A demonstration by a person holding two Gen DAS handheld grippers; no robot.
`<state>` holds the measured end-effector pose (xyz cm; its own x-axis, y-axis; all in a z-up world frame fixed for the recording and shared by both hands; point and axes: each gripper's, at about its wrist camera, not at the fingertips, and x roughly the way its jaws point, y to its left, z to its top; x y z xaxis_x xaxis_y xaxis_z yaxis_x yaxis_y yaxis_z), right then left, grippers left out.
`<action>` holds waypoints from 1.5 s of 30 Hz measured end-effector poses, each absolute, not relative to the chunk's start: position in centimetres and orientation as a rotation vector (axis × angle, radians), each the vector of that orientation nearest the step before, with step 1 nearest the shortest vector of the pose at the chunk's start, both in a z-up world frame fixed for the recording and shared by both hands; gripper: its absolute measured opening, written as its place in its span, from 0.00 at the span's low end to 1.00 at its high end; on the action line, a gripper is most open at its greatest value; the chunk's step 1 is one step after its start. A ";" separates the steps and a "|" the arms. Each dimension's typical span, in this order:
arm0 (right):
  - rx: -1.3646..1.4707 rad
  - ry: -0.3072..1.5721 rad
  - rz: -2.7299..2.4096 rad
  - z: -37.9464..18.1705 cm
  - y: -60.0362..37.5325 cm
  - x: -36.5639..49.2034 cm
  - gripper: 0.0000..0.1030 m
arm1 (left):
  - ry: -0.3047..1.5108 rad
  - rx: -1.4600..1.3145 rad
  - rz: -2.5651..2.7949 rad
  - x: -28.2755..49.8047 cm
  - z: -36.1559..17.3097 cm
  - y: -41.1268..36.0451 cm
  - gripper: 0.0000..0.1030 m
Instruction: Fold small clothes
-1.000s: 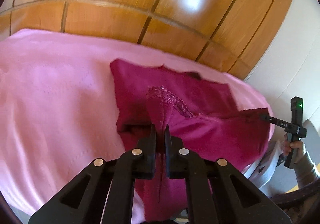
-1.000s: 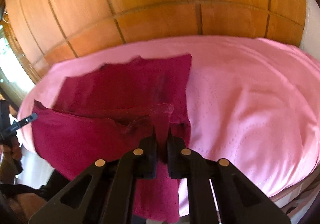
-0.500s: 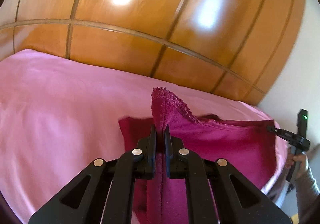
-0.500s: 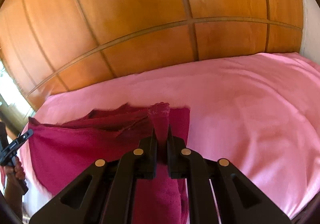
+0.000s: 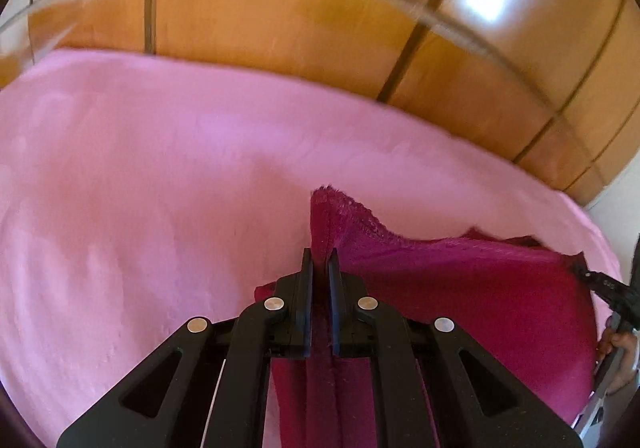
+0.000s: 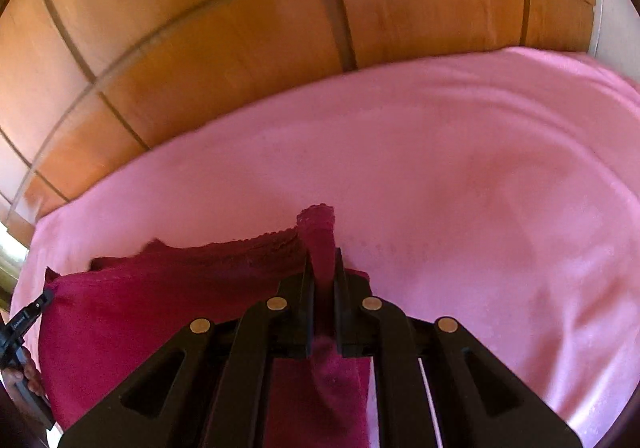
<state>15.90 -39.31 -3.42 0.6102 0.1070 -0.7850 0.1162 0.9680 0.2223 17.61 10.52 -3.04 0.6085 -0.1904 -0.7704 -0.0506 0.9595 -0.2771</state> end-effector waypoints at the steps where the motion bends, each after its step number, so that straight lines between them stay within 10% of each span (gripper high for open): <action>1: 0.272 0.923 -0.004 -3.6 -39.4 16.0 0.07 | 0.916 -0.281 -0.075 17.8 -3.1 10.7 0.09; 8: 0.245 0.856 0.009 -1.5 -39.4 13.6 0.49 | 0.867 -0.342 -0.134 14.4 -1.2 12.8 0.19; 12: 0.255 0.837 0.096 -1.0 -39.5 8.3 0.53 | 0.872 -0.380 -0.255 9.2 -1.1 14.5 0.20; 16: 0.270 0.865 0.173 -1.5 -39.9 3.0 0.55 | 0.873 -0.440 -0.357 2.3 -1.8 15.9 0.51; 24: 0.291 0.940 0.191 -4.3 -40.4 -4.6 0.55 | 0.873 -0.428 -0.441 -3.7 -3.4 14.4 0.51; 26: 0.304 0.944 0.195 -4.9 -40.4 -4.7 0.43 | 0.864 -0.373 -0.482 -3.2 -3.4 13.3 0.47; 28: 0.304 0.965 0.212 -5.3 -40.3 -4.1 0.25 | 0.892 -0.323 -0.507 -2.7 -3.5 12.5 0.10; 30: 0.275 0.964 0.203 -4.9 -40.0 -4.0 0.13 | 0.879 -0.295 -0.503 -2.6 -3.2 12.9 0.03; 45: 0.236 0.976 0.172 -5.4 -41.0 -4.7 0.12 | 0.900 -0.289 -0.440 -3.4 -3.0 15.3 0.01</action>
<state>-4.73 -41.01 -5.36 0.5501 0.2495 -0.7970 -0.0383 0.9609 0.2744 -3.40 15.25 -3.00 0.5421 -0.4834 -0.6874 0.2460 0.8734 -0.4202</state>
